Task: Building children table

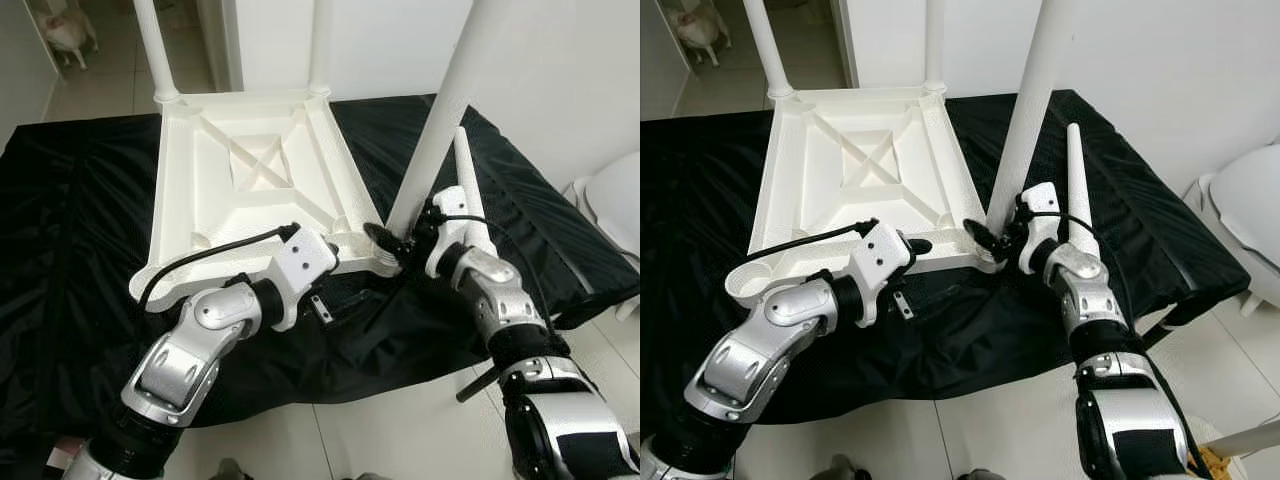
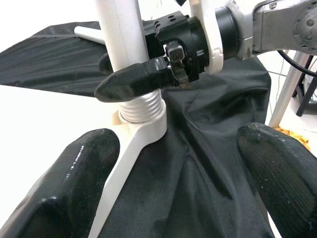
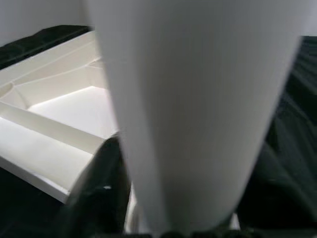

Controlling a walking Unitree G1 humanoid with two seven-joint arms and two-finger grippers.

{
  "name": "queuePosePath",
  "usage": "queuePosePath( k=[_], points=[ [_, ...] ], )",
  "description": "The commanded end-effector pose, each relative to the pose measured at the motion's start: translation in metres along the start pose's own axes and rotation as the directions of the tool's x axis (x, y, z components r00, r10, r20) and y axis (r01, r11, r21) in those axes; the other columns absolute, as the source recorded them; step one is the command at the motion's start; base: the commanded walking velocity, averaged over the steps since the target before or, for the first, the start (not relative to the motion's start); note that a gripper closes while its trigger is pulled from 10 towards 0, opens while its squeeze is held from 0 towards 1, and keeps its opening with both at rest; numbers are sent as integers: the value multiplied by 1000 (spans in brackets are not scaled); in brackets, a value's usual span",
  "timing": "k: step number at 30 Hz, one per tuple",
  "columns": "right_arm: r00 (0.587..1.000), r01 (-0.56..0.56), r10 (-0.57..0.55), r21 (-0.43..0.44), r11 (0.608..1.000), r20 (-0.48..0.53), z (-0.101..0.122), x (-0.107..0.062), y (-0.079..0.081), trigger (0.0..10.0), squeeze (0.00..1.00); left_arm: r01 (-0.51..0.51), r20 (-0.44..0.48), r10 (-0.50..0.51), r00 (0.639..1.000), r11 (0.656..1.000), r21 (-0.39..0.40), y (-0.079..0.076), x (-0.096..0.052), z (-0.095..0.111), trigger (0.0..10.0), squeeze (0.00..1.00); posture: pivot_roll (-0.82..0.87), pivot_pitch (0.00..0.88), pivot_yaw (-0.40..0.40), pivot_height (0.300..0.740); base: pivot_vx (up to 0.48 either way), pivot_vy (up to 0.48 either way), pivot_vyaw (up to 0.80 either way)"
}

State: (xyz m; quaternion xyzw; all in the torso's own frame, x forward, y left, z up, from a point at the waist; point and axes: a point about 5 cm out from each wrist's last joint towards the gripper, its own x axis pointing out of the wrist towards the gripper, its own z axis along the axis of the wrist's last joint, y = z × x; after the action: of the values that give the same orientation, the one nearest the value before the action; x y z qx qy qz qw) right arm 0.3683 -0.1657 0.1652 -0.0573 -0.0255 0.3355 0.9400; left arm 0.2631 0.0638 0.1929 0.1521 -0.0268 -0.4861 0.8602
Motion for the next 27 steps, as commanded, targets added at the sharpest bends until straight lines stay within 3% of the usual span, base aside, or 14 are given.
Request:
queuePosePath(
  k=[1, 11, 17, 21, 27],
  points=[
    [1000, -14, 14, -4, 1000, -11, -2, -1, 0, 0, 0, -11, -15, 11, 1000, 1000, 0, 0, -2, -2, 10000, 0, -23, 61, -6, 740, 0, 0, 0],
    [1000, -13, 13, 40, 999, -8, -10, -5, 0, 0, 0, -7, -18, 7, 1000, 1000, -3, -1, -1, -2, 10000, 0, -31, 66, -6, 740, 0, 0, 0],
    [996, 83, -84, 47, 995, 1, -13, -6, -3, 0, 0, -5, -20, 5, 1000, 1000, -1, -1, -1, -2, 10000, 0, -35, 65, -10, 740, 0, 0, 0],
    [976, 218, -219, 42, 975, 13, -14, -6, -2, 0, 0, -7, -19, 7, 1000, 1000, 0, 0, -1, -3, 10000, 0, -40, 61, -11, 740, 0, 0, 0],
    [951, 304, -307, 84, 949, 21, -14, -3, 5, 0, 0, -5, -20, 5, 1000, 1000, -1, -1, 0, -3, 10000, 0, -41, 56, -13, 740, 0, 0, 0]
  ],
)
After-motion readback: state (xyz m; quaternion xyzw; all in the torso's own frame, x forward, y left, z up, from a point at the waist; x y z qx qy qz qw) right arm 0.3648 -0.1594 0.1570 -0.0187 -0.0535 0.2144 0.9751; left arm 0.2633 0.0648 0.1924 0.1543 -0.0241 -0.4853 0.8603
